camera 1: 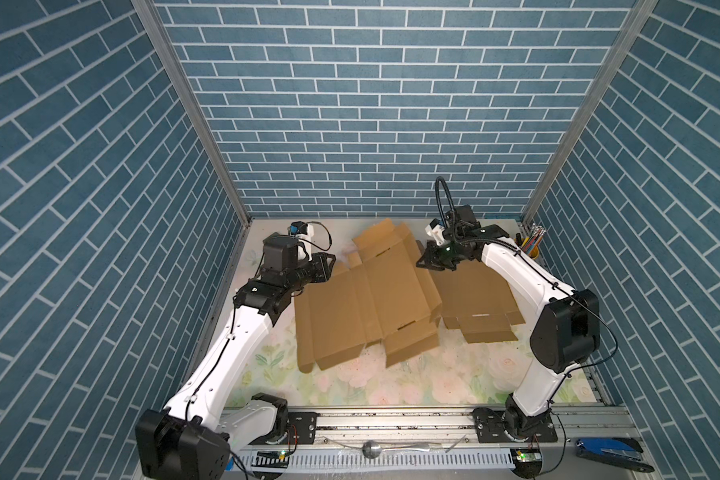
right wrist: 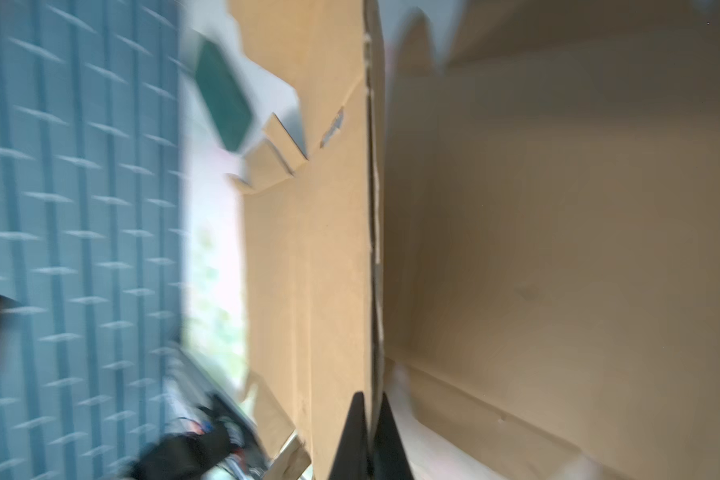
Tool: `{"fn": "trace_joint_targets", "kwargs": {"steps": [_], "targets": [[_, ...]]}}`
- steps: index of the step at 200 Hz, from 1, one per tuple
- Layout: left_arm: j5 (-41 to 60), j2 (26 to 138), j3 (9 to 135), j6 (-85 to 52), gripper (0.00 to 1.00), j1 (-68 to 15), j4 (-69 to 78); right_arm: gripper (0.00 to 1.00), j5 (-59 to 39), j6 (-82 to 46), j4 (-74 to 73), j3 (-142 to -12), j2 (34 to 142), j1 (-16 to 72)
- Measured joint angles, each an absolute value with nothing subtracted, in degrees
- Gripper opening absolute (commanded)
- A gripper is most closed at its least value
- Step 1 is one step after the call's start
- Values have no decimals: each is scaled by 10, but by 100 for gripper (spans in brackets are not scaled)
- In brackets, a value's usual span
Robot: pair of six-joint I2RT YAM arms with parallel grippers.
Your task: Fold the paper box
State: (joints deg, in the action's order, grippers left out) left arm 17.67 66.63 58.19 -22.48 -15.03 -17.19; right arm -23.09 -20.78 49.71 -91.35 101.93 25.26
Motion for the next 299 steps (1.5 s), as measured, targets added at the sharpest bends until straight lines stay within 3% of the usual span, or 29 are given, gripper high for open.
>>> {"fn": "trace_joint_targets", "kwargs": {"steps": [44,111,181,245,299], "targets": [[197,716,540,-237,41,-164,-145,0,-37,-109,619,-980,1034,277],[199,716,529,-237,42,-168,-138,0,187,47,595,-1035,1058,395],[182,721,546,-235,50,-166,-141,0,312,190,337,-842,999,487],[183,762,626,-240,68,-161,-166,0,354,244,215,-773,999,522],[255,861,723,-254,84,-162,-173,0,373,289,161,-748,997,537]]}}
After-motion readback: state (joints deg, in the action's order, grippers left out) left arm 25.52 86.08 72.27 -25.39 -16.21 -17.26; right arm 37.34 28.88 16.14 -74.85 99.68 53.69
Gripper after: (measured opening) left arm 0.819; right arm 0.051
